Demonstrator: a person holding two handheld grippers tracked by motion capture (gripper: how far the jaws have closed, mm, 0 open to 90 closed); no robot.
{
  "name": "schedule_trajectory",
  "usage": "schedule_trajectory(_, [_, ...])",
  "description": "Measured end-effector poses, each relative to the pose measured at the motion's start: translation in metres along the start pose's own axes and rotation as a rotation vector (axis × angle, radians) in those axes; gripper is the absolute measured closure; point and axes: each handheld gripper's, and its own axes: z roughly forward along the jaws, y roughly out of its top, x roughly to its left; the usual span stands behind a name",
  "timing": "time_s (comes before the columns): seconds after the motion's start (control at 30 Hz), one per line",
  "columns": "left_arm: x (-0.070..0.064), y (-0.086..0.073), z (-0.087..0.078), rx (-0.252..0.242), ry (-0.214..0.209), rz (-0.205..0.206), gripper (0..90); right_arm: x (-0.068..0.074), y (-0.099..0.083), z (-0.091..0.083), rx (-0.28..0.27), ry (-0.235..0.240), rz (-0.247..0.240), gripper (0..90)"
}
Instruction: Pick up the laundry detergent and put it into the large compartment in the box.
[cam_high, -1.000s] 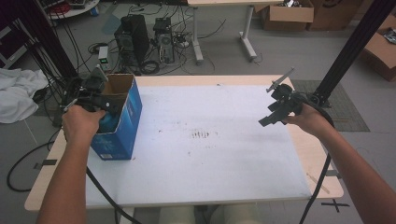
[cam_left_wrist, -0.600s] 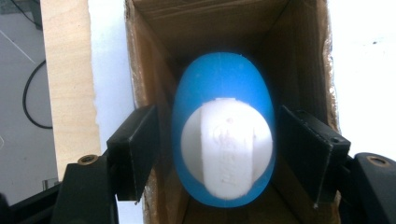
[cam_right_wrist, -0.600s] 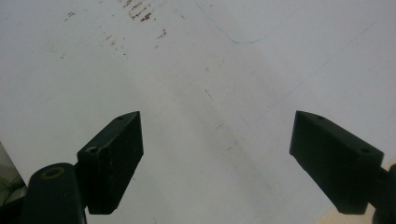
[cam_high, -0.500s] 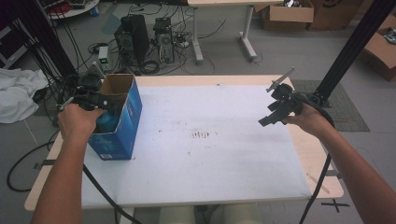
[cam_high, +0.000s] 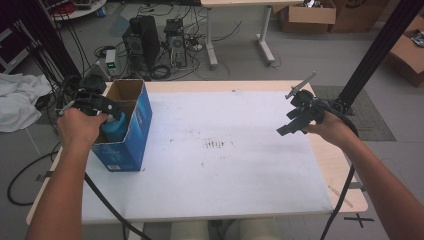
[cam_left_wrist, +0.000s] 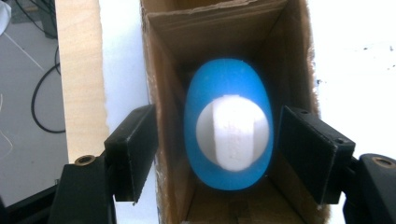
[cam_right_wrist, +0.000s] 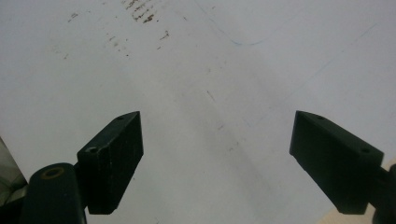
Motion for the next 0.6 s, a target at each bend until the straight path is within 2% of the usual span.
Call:
schedule_trajectory(0.23, [-0.007,0.005,-0.015,-0.021,0.001,0.03,29.3,0.001,0.0,-0.001,-0.005,0.0,0.0,17.5])
schedule_trajectory(0.33, [-0.012,0.008,-0.021,-0.017,0.001,0.061,28.5,0.001,0.0,-0.001,-0.004,-0.001,-0.001,17.5])
schedule_trajectory(0.6, [-0.033,0.015,-0.033,-0.046,-0.011,0.114,28.1,0.001,0.0,-0.002,-0.005,-0.002,-0.001,17.5])
